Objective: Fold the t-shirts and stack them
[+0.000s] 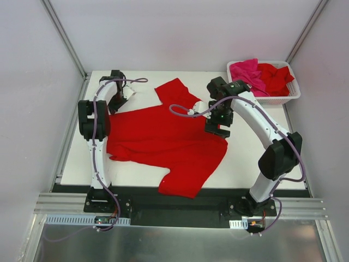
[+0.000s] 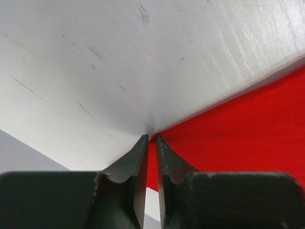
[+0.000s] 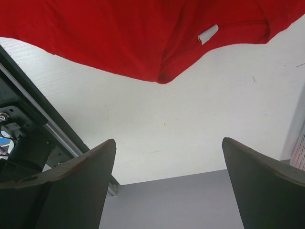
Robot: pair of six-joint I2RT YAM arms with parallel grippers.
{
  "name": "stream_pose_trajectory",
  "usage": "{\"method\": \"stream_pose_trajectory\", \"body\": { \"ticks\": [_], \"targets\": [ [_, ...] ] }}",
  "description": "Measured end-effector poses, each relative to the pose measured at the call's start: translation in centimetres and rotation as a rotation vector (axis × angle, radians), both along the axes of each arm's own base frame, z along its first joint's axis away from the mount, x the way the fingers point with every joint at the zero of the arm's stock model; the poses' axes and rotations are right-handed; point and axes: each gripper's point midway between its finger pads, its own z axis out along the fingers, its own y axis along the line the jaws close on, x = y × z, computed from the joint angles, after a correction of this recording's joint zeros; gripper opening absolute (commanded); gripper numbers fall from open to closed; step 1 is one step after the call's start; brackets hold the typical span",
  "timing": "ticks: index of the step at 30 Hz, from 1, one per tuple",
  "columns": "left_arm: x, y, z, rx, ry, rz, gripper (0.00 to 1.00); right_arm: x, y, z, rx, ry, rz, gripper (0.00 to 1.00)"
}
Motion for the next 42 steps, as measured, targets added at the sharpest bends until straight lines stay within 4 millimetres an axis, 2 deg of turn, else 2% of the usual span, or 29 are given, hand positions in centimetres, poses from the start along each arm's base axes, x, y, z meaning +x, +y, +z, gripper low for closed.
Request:
{"method": "stream_pose_trajectory", "body": {
  "ticks": [4, 6, 12, 17, 22, 23, 25, 31, 33, 36, 42],
  "targets": [
    [1.2, 0.5, -0.1, 0.032, -0.008, -0.034, 0.11, 0.1, -0.7, 0.2, -0.029, -0.014, -0.005, 0.96],
    [2.6, 1.0, 0.1, 0.061, -0.029, -0.051, 0.12, 0.2, -0.9, 0.2, -0.038, -0.019, -0.008, 0.96],
    [8.8, 2.4, 0.5, 0.159, -0.163, -0.104, 0.13, 0.5, -1.7, 0.3, -0.056, -0.028, -0.023, 0.96],
    [12.3, 2.2, 0.9, 0.232, -0.27, -0.148, 0.14, 0.6, -1.9, 0.3, -0.063, -0.031, -0.026, 0.96],
    [14.2, 0.3, 2.6, 0.239, -0.375, -0.145, 0.17, 0.7, -2.0, 0.3, -0.063, -0.032, -0.022, 0.96],
    [14.1, 0.2, 3.0, 0.234, -0.391, -0.129, 0.2, 0.7, -2.0, 0.3, -0.063, -0.032, -0.021, 0.96],
    [12.6, -0.7, 4.4, 0.209, -0.399, -0.117, 0.21, 0.7, -2.0, 0.3, -0.063, -0.031, -0.021, 0.96],
    [5.0, -1.1, 11.4, 0.144, -0.44, -0.05, 0.22, 0.8, -2.2, 0.3, -0.063, -0.031, -0.023, 0.96],
    [2.9, -1.1, 12.6, 0.124, -0.445, -0.027, 0.21, 0.8, -2.3, 0.3, -0.063, -0.029, -0.023, 0.96],
    [1.0, -1.5, 11.2, 0.088, -0.392, -0.004, 0.21, 0.8, -2.4, 0.2, -0.064, -0.026, -0.021, 0.96],
    [0.1, -2.7, 2.1, 0.029, -0.136, 0.04, 0.21, 0.5, -2.6, -0.2, -0.071, -0.012, -0.021, 0.96]
  ]
}}
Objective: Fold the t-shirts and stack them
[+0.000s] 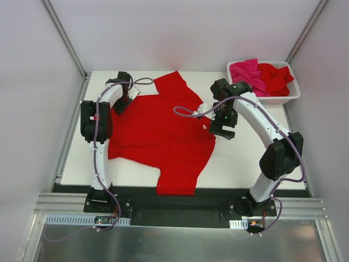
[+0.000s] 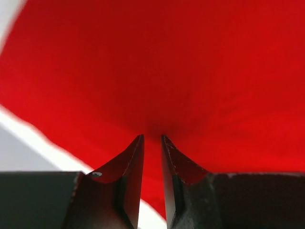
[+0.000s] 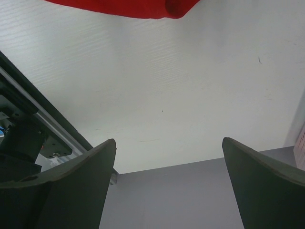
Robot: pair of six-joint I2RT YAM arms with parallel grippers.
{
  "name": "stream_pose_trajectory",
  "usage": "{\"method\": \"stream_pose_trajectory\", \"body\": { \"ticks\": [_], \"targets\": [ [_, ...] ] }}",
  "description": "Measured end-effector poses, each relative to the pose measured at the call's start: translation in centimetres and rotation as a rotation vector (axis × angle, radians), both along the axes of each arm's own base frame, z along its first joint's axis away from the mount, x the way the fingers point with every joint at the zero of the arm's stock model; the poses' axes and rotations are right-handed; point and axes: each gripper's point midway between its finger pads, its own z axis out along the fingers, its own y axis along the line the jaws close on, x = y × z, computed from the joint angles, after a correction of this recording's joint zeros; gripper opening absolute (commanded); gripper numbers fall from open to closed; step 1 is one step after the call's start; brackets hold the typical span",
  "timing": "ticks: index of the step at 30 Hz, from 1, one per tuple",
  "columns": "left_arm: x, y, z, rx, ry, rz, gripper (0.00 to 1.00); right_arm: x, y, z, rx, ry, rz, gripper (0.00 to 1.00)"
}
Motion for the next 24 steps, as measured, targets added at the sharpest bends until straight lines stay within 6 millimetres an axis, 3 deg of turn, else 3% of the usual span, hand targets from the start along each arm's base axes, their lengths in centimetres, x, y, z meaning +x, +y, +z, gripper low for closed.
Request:
{"method": "stream_pose_trajectory", "body": {
  "ticks": [2, 8, 15, 24],
  "targets": [
    [-0.1, -0.2, -1.9, -0.007, 0.061, 0.011, 0.21, -0.5, -0.3, -0.5, -0.01, 0.019, -0.001, 0.96],
    [3.0, -0.7, -1.0, -0.026, 0.014, 0.034, 0.21, -1.8, -1.0, -0.9, -0.021, 0.04, -0.003, 0.96],
    [6.9, 0.1, -1.7, 0.041, -0.031, 0.007, 0.22, -2.4, -1.4, -0.2, -0.012, 0.018, -0.008, 0.96],
    [9.3, 0.6, -1.7, 0.191, -0.048, -0.096, 0.22, -2.8, -1.6, -0.2, -0.01, 0.017, -0.018, 0.96]
  ]
}}
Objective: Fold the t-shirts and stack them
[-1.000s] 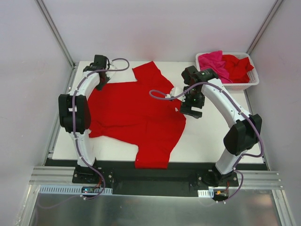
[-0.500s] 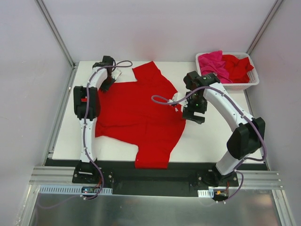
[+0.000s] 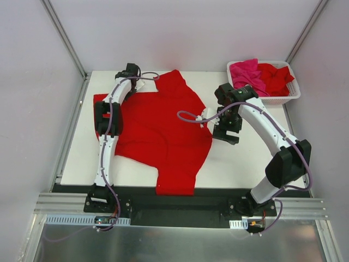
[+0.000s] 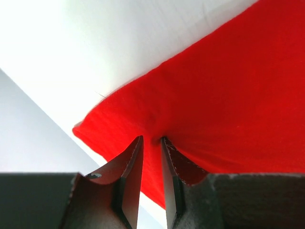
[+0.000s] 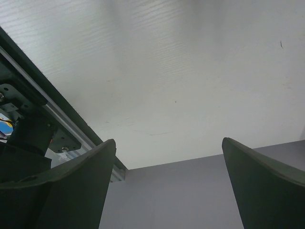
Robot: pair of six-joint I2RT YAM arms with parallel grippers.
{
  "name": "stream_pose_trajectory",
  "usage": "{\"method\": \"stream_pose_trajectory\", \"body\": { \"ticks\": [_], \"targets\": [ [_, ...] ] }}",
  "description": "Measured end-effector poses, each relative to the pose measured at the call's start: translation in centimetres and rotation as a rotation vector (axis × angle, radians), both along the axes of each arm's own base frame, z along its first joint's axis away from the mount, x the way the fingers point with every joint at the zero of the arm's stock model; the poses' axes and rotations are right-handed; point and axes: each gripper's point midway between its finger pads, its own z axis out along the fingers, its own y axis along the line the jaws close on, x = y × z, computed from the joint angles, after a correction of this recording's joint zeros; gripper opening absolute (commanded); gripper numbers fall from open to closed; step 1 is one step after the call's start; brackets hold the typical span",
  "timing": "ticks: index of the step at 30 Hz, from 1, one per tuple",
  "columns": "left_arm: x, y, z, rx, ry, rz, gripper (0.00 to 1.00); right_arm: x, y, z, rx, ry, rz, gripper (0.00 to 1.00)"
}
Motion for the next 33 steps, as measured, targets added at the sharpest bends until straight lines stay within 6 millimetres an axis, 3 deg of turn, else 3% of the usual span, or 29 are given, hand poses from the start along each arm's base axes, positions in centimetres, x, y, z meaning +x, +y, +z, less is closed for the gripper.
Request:
{"method": "stream_pose_trajectory", "body": {
  "ticks": [6, 11, 14, 15, 18, 20, 21, 22, 23, 25, 27, 29, 31, 32, 33],
  "targets": [
    [2.1, 0.4, 0.0, 0.125, -0.039, -0.077, 0.22, 0.0, 0.0, 0.0, 0.001, 0.0, -0.005, 0.96],
    [5.2, 1.0, 0.5, 0.244, -0.126, -0.142, 0.24, -0.1, 0.0, -0.2, 0.001, 0.006, -0.006, 0.96],
    [7.0, 1.3, 1.3, 0.305, -0.2, -0.155, 0.32, -0.4, -0.1, -0.4, -0.004, 0.017, -0.006, 0.96],
    [7.5, 1.4, 1.6, 0.317, -0.223, -0.154, 0.39, -0.4, -0.1, -0.4, -0.004, 0.018, -0.006, 0.96],
    [7.9, 1.8, 3.4, 0.343, -0.296, -0.117, 0.48, -0.5, -0.1, -0.5, -0.001, 0.021, -0.006, 0.96],
    [6.7, 2.1, 5.5, 0.345, -0.315, -0.088, 0.51, -0.5, -0.1, -0.5, 0.0, 0.023, -0.005, 0.96],
    [6.0, 2.3, 6.4, 0.345, -0.322, -0.078, 0.76, -0.5, 0.0, -0.5, 0.001, 0.023, -0.005, 0.96],
    [4.9, 2.4, 8.0, 0.34, -0.338, -0.06, 0.88, -0.5, 0.0, -0.6, 0.001, 0.024, -0.005, 0.96],
    [3.5, 2.6, 10.2, 0.338, -0.351, -0.05, 0.92, -0.5, 0.0, -0.6, 0.0, 0.028, -0.004, 0.96],
    [0.3, 3.0, 14.8, 0.307, -0.411, -0.009, 0.99, -0.2, 0.2, -0.7, -0.002, 0.036, -0.003, 0.96],
    [-3.4, 3.1, 19.6, 0.241, -0.481, 0.031, 1.0, 0.4, 0.5, -0.9, 0.002, 0.04, -0.001, 0.96],
    [-7.1, 3.3, 22.9, 0.144, -0.544, 0.083, 0.99, 1.0, 1.2, -1.1, 0.015, 0.05, 0.001, 0.96],
    [-10.7, 2.8, 23.6, -0.006, -0.54, 0.11, 0.99, 1.6, 1.7, -1.5, 0.024, 0.061, 0.002, 0.96],
    [-12.0, 2.9, 23.1, -0.069, -0.523, 0.13, 0.99, 1.8, 2.0, -1.7, 0.031, 0.069, 0.004, 0.96],
    [-14.0, 3.1, 21.4, -0.152, -0.475, 0.165, 0.99, 2.0, 2.3, -1.9, 0.039, 0.076, 0.006, 0.96]
  ]
}}
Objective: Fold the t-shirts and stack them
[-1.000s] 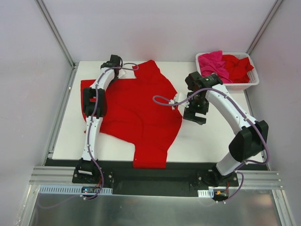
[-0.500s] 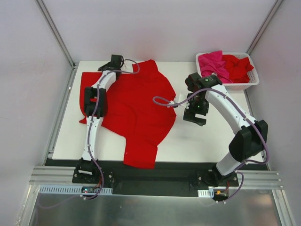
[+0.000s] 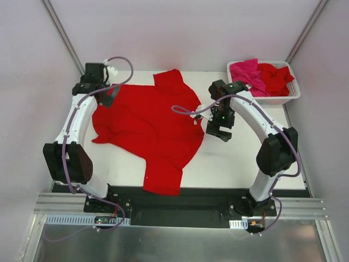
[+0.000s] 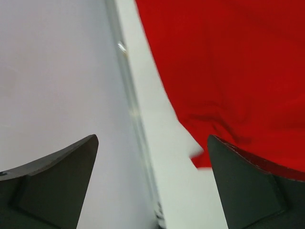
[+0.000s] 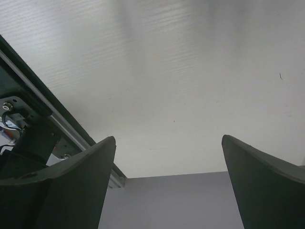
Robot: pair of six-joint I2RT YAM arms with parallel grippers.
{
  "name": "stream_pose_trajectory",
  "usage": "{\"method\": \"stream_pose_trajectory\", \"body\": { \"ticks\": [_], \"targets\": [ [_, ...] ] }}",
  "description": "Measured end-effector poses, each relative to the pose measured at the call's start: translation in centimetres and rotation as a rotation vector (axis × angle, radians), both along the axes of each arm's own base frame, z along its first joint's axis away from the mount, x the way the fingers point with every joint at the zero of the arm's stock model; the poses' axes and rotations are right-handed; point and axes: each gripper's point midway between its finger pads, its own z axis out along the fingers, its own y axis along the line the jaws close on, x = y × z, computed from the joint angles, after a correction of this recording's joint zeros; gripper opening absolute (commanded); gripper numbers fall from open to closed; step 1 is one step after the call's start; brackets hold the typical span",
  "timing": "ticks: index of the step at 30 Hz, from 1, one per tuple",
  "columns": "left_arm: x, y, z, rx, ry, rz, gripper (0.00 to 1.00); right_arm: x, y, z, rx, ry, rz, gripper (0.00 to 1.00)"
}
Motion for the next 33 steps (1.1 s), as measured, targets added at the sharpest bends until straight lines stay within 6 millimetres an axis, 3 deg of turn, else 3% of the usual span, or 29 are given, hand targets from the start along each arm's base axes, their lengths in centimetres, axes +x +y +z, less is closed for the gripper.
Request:
{"method": "stream_pose_trajectory", "body": {
  "ticks": [1, 6, 8, 9, 17, 29, 32, 33],
  "targets": [
    [-1.4, 0.3, -1.6, -0.057, 0.043, 0.013, 0.99, 0.1, 0.2, -0.1, 0.006, 0.005, 0.001, 0.96],
    [-11.6, 1.5, -14.0, -0.304, 0.439, 0.147, 0.98, 0.3, 0.7, -0.8, 0.033, 0.036, 0.005, 0.96],
    [-15.0, 0.7, -16.3, -0.377, 0.555, 0.173, 0.97, 0.3, 0.7, -1.0, 0.038, 0.046, 0.0, 0.96],
    [-15.6, 0.4, -16.7, -0.401, 0.576, 0.18, 0.97, 0.3, 0.7, -1.0, 0.04, 0.048, 0.0, 0.96],
    [-14.1, 0.5, -17.0, -0.482, 0.54, 0.196, 0.94, 0.2, 0.8, -1.1, 0.055, 0.056, -0.005, 0.96],
    [-9.9, 1.4, -19.7, -0.486, 0.496, 0.192, 0.87, -0.1, 0.6, -1.4, 0.049, 0.069, -0.005, 0.96],
    [-9.1, 1.6, -20.1, -0.487, 0.482, 0.191, 0.76, -0.4, 0.4, -1.6, 0.044, 0.077, -0.005, 0.96],
    [-8.9, 1.6, -20.1, -0.488, 0.478, 0.19, 0.65, -0.6, 0.4, -1.7, 0.042, 0.082, -0.005, 0.96]
  ]
}}
